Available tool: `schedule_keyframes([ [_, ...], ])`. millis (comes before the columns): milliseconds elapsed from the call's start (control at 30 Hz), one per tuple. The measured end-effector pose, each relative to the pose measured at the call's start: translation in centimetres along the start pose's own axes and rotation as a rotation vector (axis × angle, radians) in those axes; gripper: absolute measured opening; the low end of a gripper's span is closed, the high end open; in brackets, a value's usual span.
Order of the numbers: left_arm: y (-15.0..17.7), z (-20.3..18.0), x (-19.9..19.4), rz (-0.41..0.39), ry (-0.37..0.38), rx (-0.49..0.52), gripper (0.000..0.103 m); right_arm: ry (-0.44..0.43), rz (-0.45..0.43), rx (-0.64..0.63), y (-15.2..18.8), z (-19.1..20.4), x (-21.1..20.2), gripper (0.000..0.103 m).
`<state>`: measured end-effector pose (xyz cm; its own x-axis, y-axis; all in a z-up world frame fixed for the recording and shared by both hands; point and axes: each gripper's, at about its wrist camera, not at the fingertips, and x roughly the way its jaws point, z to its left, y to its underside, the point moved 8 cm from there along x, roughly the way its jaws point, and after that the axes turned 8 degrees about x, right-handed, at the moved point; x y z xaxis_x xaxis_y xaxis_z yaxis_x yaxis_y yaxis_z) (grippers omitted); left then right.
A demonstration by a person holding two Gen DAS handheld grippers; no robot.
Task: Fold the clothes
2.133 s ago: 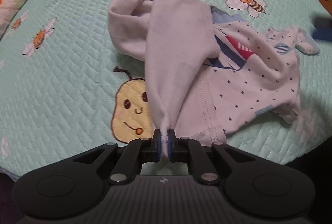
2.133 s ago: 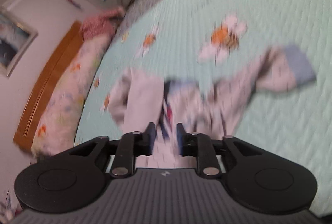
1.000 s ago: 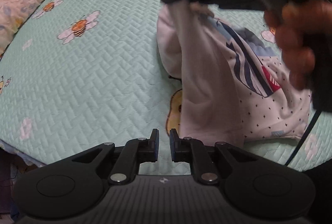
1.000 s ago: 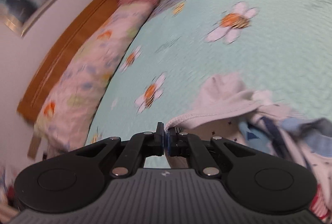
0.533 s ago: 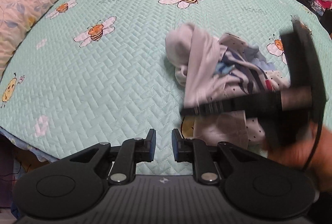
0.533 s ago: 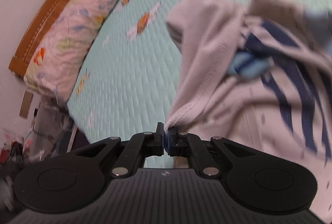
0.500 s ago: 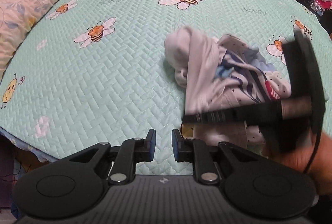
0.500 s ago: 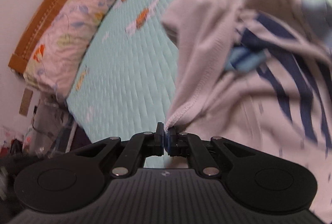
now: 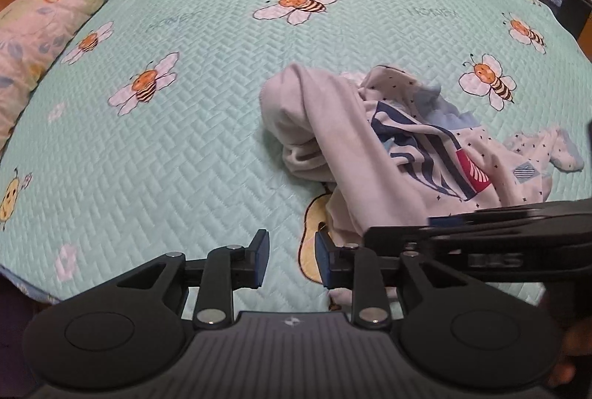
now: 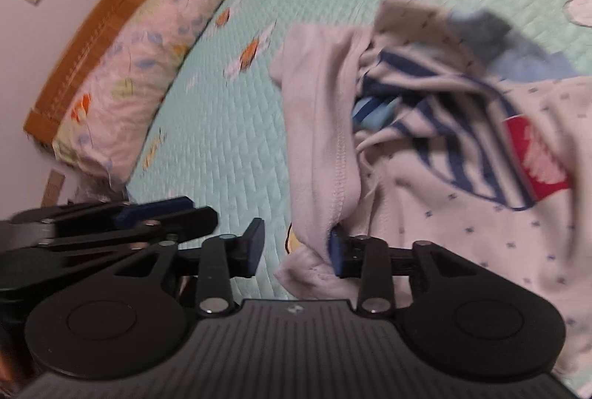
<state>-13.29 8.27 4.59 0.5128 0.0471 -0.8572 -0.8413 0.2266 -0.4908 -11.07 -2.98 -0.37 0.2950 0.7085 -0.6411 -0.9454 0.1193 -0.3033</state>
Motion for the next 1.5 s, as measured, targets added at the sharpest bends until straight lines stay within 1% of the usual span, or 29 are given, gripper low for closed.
schedule_keyframes([
  [133,-0.8,-0.5,0.7,0.004,0.001,0.014,0.03,-0.002,-0.03,0.011,-0.4,-0.7,-2.1,0.051],
  [200,-1.2,-0.7,0.9,0.008,0.003,0.02,0.03,0.006,-0.038,0.002,-0.4,-1.0,-2.8,0.052],
  [367,-1.9,-1.2,1.4,0.013,-0.001,0.032,0.03,0.105,-0.102,-0.091,0.1,-1.6,-4.4,0.052],
  [467,-2.2,-1.3,1.6,0.014,-0.006,0.04,0.03,0.134,-0.185,-0.047,-0.2,-3.1,-6.6,0.052],
  [500,-2.2,-1.3,1.7,0.015,-0.007,0.041,0.03,0.164,-0.225,-0.036,-0.4,-4.0,-7.6,0.052],
  [533,-2.3,-1.3,1.8,0.015,-0.009,0.043,0.03,0.212,-0.277,-0.033,-0.8,-4.7,-8.7,0.053],
  [567,-2.4,-1.3,1.8,0.015,-0.009,0.043,0.03,0.273,-0.326,-0.044,-1.2,-5.4,-9.6,0.055],
  [600,-2.4,-1.3,1.9,0.014,-0.009,0.043,0.031,0.341,-0.368,-0.063,-1.7,-6.1,-10.3,0.065],
  [633,-2.5,-1.3,1.9,0.014,-0.009,0.042,0.031,0.405,-0.391,-0.077,-2.1,-6.9,-10.7,0.08],
  [667,-2.6,-1.3,2.0,0.014,-0.01,0.041,0.031,0.452,-0.381,-0.075,-2.3,-7.8,-10.5,0.086],
  [700,-2.6,-1.3,2.1,0.014,-0.011,0.041,0.031,0.462,-0.349,-0.05,-2.5,-8.7,-9.8,0.088],
  [733,-2.6,-1.4,2.1,0.014,-0.01,0.042,0.031,0.433,-0.306,-0.006,-2.5,-9.4,-8.9,0.088],
  [767,-2.6,-1.4,2.1,0.014,-0.01,0.042,0.032,0.376,-0.264,0.043,-2.5,-9.8,-7.8,0.088],
  [800,-2.5,-1.5,2.0,0.015,-0.009,0.043,0.032,0.317,-0.234,0.088,-2.5,-10.1,-6.8,0.087],
  [833,-2.5,-1.5,2.0,0.015,-0.01,0.044,0.032,0.282,-0.22,0.123,-2.4,-10.3,-5.9,0.087],
  [867,-2.4,-1.4,1.9,0.015,-0.011,0.046,0.033,0.276,-0.218,0.143,-2.4,-10.5,-5.2,0.084],
  [933,-2.4,-1.3,1.8,0.014,-0.013,0.047,0.034,0.302,-0.215,0.13,-2.3,-10.4,-4.2,0.06],
  [967,-2.4,-1.3,1.7,0.012,-0.014,0.048,0.034,0.327,-0.21,0.115,-2.3,-10.3,-3.8,0.054],
  [1000,-2.4,-1.2,1.6,0.011,-0.016,0.048,0.034,0.353,-0.21,0.101,-2.4,-10.3,-3.6,0.039],
  [1033,-2.4,-1.1,1.6,0.008,-0.016,0.046,0.034,0.374,-0.217,0.091,-2.5,-10.3,-3.7,0.02],
  [1100,-2.4,-0.9,1.5,0.005,-0.014,0.039,0.035,0.37,-0.242,0.089,-2.5,-10.1,-4.6,0.015],
  [1167,-2.3,-0.9,1.5,0.004,-0.013,0.036,0.035,0.372,-0.286,0.073,-2.8,-9.9,-6.0,0.013],
  [1267,-2.3,-0.9,1.4,0.001,-0.014,0.04,0.035,0.417,-0.378,-0.032,-4.3,-8.4,-8.3,0.013],
  [1300,-2.3,-0.9,1.3,0.0,-0.014,0.041,0.035,0.44,-0.418,-0.076,-5.0,-7.6,-9.2,0.013],
  [1400,-2.4,-0.8,1.1,-0.007,-0.017,0.042,0.035,0.518,-0.576,-0.217,-7.4,-4.9,-12.7,0.012],
  [1500,-2.4,-0.7,1.0,-0.01,-0.017,0.039,0.035,0.556,-0.684,-0.253,-8.8,-4.0,-15.6,0.013],
])
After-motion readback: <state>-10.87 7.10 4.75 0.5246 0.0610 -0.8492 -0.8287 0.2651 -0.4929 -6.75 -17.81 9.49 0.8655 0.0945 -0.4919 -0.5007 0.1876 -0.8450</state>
